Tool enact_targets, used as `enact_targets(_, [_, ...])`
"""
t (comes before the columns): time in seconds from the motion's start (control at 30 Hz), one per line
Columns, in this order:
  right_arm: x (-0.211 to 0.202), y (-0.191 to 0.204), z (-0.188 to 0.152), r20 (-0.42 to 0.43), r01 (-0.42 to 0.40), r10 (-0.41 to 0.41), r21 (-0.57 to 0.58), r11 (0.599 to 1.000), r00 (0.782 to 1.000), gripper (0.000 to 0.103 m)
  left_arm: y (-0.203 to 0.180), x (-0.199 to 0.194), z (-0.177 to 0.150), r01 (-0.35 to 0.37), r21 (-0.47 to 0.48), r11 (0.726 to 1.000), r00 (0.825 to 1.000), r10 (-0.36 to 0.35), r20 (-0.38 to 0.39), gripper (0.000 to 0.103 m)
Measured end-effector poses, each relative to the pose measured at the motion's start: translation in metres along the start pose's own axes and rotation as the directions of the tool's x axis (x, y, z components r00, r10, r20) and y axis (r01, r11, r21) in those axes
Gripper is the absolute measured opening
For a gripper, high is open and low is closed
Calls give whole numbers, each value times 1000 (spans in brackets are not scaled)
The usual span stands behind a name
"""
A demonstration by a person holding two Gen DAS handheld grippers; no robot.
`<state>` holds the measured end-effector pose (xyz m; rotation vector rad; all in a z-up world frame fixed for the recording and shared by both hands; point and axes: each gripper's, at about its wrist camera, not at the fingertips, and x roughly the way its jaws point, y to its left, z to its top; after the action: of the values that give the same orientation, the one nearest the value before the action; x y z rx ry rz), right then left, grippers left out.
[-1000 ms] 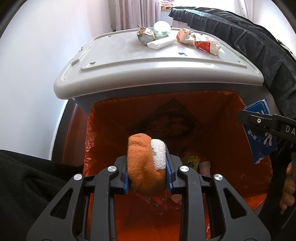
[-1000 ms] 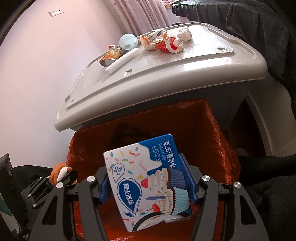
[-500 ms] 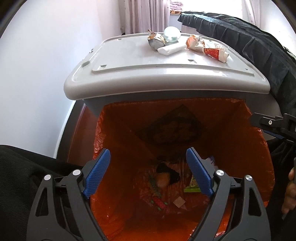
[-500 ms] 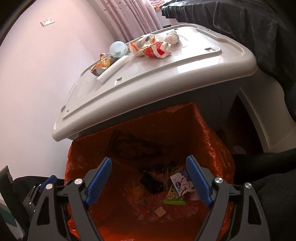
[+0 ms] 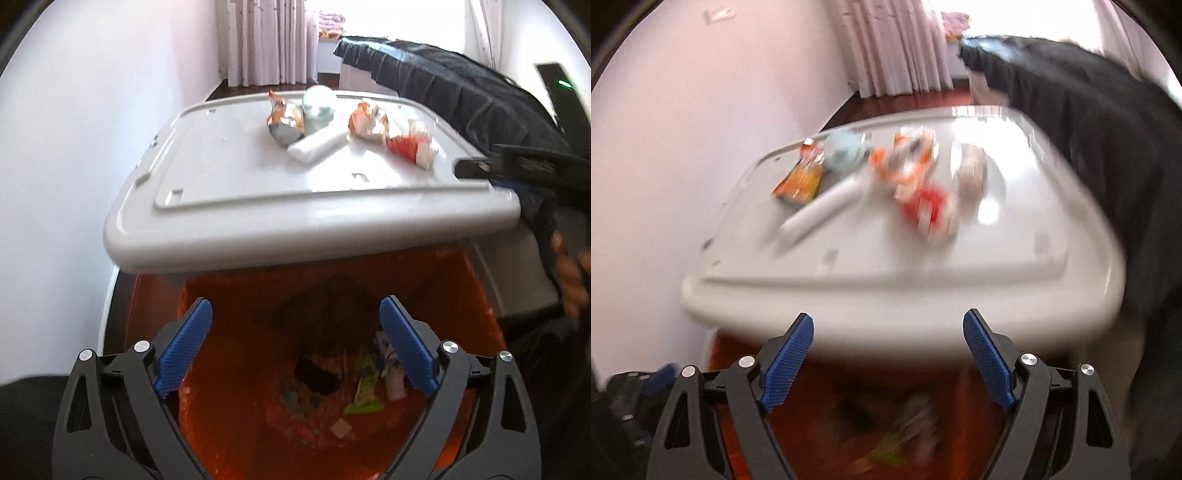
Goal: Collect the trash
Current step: 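Grasp the red-white paper carton with the right tool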
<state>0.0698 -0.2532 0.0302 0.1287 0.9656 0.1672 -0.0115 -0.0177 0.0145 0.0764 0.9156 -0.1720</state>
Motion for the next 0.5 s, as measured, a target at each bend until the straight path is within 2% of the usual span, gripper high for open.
enact_targets(0.07, [25,-3,27,-12,26,-27,-67,997,1000,83,3,6,4,2,-26,1000,1000,-2,0,90])
enact_targets(0.2, [74,-16,59,-42,45,-49,-100,994,998,83,6,21,0,-5,-31,999,999,4,-32,90])
enact_targets(0.33, [114,-22,75,-84,69,-79,-118,991,993,78,8,28,-1,-21,-23,1000,999,20,-47,90])
enact_targets(0.37, [121,-23,76,-98,67,-80,-124,990,992,71,9,29,-1,-20,-27,999,999,19,-50,90])
enact_targets(0.4, [129,-23,77,-114,71,-86,-131,989,990,69,10,31,-1,-16,-33,999,998,14,-55,90])
enact_targets(0.43, [130,-21,78,-94,78,-91,-137,987,991,66,10,32,-1,-7,-42,999,998,4,-59,90])
enact_targets(0.47, [131,-21,78,-97,76,-90,-138,988,991,56,11,33,0,-1,-47,999,998,-1,-60,90])
enact_targets(0.5, [130,-19,79,-99,78,-91,-134,988,991,32,11,33,0,2,-50,999,998,-5,-59,90])
